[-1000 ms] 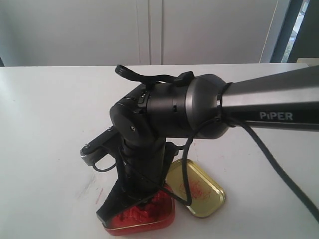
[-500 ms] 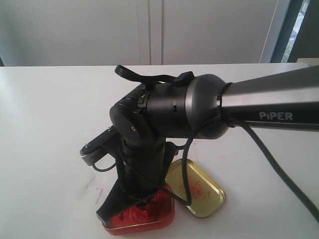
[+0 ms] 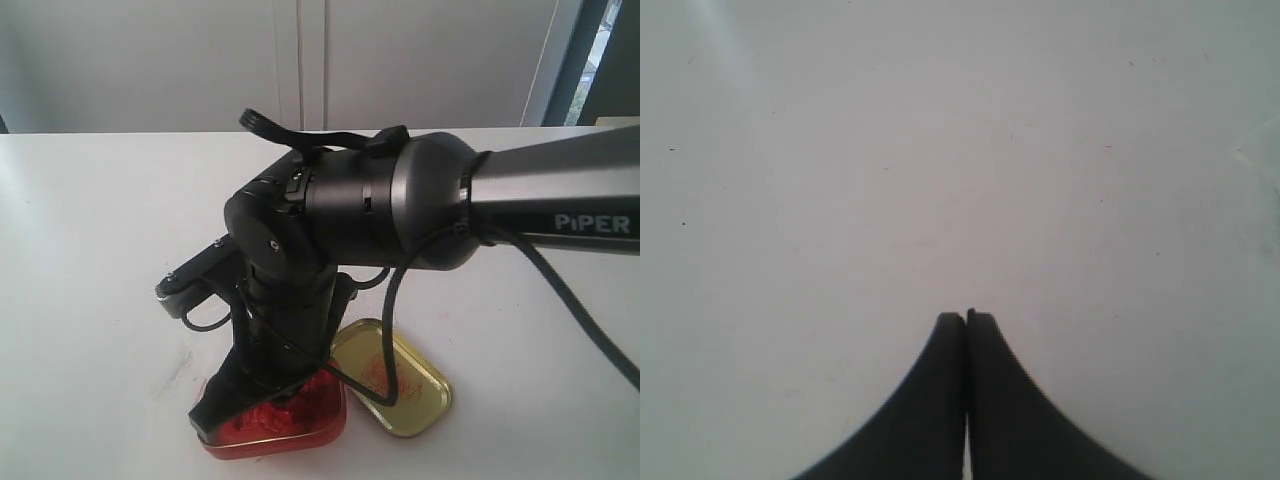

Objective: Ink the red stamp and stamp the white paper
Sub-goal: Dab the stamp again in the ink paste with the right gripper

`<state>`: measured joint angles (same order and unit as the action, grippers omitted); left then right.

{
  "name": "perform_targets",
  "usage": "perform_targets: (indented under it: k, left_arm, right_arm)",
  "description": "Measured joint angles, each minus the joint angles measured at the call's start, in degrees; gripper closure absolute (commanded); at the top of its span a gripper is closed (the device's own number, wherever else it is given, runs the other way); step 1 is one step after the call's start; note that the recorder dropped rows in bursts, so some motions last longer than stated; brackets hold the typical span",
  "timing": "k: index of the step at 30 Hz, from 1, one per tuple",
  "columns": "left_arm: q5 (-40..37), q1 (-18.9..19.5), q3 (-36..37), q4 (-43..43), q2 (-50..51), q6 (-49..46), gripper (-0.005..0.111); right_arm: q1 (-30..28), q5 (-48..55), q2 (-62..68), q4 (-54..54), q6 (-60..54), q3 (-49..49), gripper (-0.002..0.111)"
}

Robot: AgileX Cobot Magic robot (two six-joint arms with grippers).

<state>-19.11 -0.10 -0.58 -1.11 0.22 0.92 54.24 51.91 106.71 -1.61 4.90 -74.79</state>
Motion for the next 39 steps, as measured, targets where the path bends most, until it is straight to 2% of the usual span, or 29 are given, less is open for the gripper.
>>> perform_targets:
  k: [20,39]
  left_arm:
    - [0.0,0.0,0.0,0.0,0.0,0.0,0.107]
    - [0.0,0.0,0.0,0.0,0.0,0.0,0.107]
  right_arm:
    - [0.0,-1.86,0.53,-0.12,0.1,0.1,0.108]
    - [0.0,-5.99,-1.19,-0.79,1.57,4.07,0.108]
